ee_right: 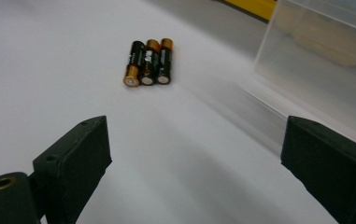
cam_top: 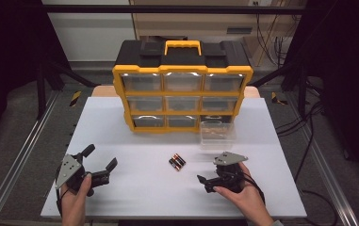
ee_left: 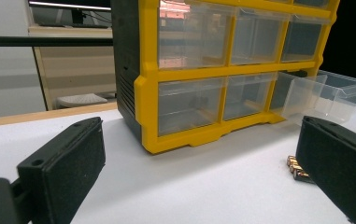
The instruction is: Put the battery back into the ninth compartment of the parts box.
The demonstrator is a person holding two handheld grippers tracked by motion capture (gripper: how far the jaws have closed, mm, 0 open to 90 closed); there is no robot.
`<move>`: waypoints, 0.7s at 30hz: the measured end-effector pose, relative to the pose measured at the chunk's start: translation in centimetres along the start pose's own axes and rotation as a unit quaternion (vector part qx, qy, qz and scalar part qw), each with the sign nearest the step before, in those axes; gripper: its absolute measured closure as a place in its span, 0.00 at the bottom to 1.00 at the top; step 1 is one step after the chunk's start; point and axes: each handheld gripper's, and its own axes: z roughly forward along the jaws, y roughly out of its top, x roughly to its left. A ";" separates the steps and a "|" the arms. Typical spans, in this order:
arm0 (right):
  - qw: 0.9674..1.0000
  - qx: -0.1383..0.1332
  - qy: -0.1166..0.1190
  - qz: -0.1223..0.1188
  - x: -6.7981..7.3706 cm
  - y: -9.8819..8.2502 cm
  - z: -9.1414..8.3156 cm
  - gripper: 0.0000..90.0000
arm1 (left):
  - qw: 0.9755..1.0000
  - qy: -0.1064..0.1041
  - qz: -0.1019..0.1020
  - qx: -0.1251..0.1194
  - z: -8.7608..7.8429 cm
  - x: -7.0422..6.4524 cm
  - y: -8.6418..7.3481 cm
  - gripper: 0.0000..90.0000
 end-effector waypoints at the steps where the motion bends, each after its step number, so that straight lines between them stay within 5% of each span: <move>1: 1.000 0.006 0.002 -0.004 0.2 0.3 0.2 0.11 | 1.000 0.000 0.002 0.001 0.0 0.0 0.0 0.01; 13: 0.999 0.033 0.017 -0.035 2.1 2.9 2.5 0.27 | 1.000 -0.006 0.010 0.007 0.0 -0.1 -0.1 0.02; 21: 0.999 0.029 0.002 -0.018 1.9 4.8 3.7 0.45 | 1.000 -0.010 0.013 0.009 0.2 -0.2 -0.1 0.02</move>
